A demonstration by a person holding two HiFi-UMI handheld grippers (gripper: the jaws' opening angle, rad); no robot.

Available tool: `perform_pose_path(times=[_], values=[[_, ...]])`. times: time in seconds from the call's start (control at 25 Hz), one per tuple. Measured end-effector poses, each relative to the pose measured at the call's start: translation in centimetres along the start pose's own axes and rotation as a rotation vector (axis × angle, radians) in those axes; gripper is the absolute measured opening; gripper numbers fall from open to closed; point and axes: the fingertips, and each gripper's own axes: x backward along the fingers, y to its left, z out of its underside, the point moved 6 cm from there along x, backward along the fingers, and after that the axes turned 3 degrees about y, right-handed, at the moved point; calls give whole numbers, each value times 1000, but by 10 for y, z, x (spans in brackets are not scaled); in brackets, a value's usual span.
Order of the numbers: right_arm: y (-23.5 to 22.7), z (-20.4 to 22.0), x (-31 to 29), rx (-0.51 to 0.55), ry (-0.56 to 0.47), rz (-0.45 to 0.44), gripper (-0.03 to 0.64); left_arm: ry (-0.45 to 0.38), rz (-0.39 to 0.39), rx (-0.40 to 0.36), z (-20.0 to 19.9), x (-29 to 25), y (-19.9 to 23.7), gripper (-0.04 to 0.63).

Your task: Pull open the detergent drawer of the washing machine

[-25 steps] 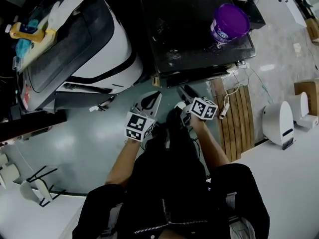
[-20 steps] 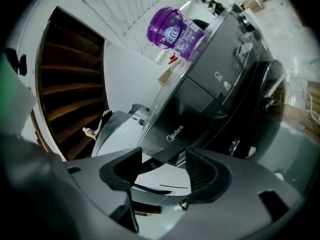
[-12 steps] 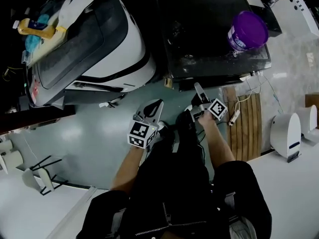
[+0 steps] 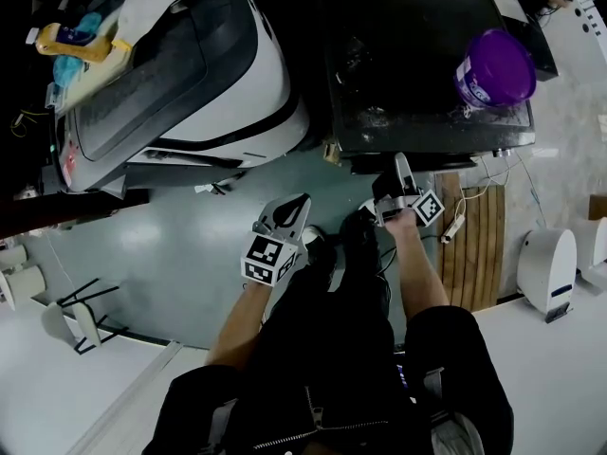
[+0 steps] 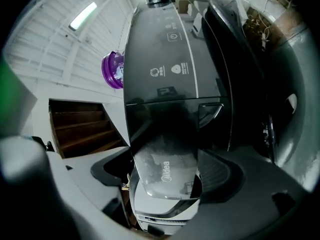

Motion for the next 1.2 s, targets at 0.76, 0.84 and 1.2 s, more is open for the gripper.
perform_pose_path(times=[0.76, 0.84, 1.2], values=[[-1, -10, -14, -40, 60, -41, 466, 45, -2, -3, 17, 3, -7, 21], [-3, -10, -11, -35, 52, -69, 447, 52, -8, -1, 20, 7, -6, 21], [-8, -11, -4, 6, 107, -182, 385, 97, -50, -25, 30, 25, 17, 21]])
